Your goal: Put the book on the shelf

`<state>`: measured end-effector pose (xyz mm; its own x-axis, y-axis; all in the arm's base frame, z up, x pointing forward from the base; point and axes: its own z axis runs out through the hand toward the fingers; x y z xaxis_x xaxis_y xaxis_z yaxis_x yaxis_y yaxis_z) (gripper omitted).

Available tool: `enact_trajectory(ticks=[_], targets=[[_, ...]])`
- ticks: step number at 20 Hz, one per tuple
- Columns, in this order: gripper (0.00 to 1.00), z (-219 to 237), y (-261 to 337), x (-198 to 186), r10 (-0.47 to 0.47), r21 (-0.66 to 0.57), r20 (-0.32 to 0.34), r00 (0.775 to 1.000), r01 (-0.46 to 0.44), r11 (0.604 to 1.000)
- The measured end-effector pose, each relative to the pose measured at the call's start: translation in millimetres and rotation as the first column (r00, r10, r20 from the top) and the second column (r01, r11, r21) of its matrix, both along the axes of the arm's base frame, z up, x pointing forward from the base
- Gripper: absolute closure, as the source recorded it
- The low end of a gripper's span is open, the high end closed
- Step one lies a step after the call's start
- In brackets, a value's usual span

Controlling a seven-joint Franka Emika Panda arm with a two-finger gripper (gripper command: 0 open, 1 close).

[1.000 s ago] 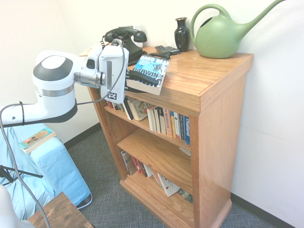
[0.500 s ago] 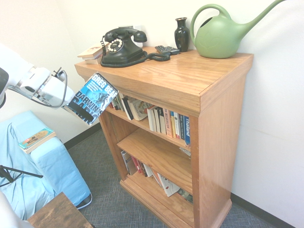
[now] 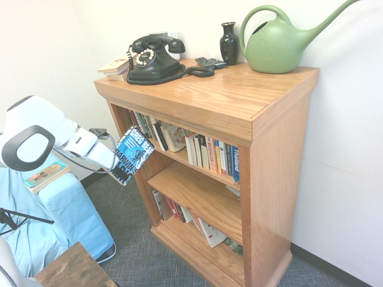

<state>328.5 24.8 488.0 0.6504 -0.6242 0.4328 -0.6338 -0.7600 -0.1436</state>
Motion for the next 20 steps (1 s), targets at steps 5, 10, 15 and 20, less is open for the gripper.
enact_trajectory(ticks=[5, 10, 15, 20], targets=[[1.00, -45.4, -9.8, 47.0, 0.032, 0.027, 0.025, 0.999, -0.033, 0.999], [1.00, -62.2, 3.0, 89.2, 0.090, 0.043, 0.058, 0.994, -0.092, 0.995], [1.00, -63.8, 3.5, 128.5, 0.104, 0.041, 0.056, 0.993, -0.106, 0.993], [1.00, -67.9, 5.9, 156.6, 0.067, 0.056, 0.070, 0.995, -0.071, 0.996]])
